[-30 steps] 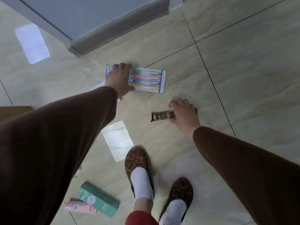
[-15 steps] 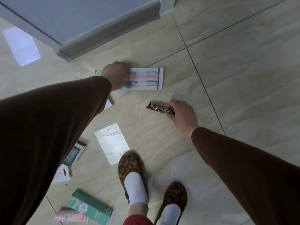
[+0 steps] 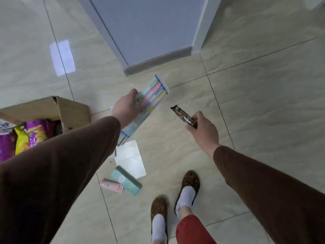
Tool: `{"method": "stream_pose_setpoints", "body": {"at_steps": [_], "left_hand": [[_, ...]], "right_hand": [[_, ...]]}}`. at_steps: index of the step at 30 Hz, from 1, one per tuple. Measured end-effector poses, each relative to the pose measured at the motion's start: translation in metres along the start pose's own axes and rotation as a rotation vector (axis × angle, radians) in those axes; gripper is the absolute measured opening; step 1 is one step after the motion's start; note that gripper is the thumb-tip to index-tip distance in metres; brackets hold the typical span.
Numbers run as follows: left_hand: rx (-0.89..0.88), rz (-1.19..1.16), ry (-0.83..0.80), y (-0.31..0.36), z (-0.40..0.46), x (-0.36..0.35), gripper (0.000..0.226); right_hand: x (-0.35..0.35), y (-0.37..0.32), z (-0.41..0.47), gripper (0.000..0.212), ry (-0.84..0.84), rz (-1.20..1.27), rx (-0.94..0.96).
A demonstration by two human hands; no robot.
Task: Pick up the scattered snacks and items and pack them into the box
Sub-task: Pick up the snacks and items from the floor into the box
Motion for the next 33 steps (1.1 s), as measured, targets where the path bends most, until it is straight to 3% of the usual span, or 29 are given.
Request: {"method": "stream_pose_setpoints", "body": {"at_steps": [7,17,27,33], "left_hand": [[0.021,-0.176,0.051,-0.063,-0.136,0.051,0.033],[0.088,-0.325,0.022,-0.237,-0.310,0.081,0.024],[0.237,-0.222,0.107,-0.384,-0.333,0.132,0.029],[0.256,-0.197,0.118,-0.477,-0.310,0.171,0.031]], "right_hand": [[-0.024,-0.087,-0.109,0.027,-0.012,0.013,0.027],[-0.160,-0.216,-0.263,0.022,-0.044,0.081,-0.024],[-0.266,-0.346,-0.278,0.024,-0.111,0.110,0.070],[-0.308,-0.423,-0.260,0.031,-0.085,0.098,0.000]]}}
Point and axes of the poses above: each hand's wrist, its own z-axis towards the middle knuckle, its own x-axis out of the back of the hand, y = z × x, the point moved 2 cm from there along z, towards the middle knuckle, and after that the axes turned 4 degrees about -x, right-handed, at the moved point
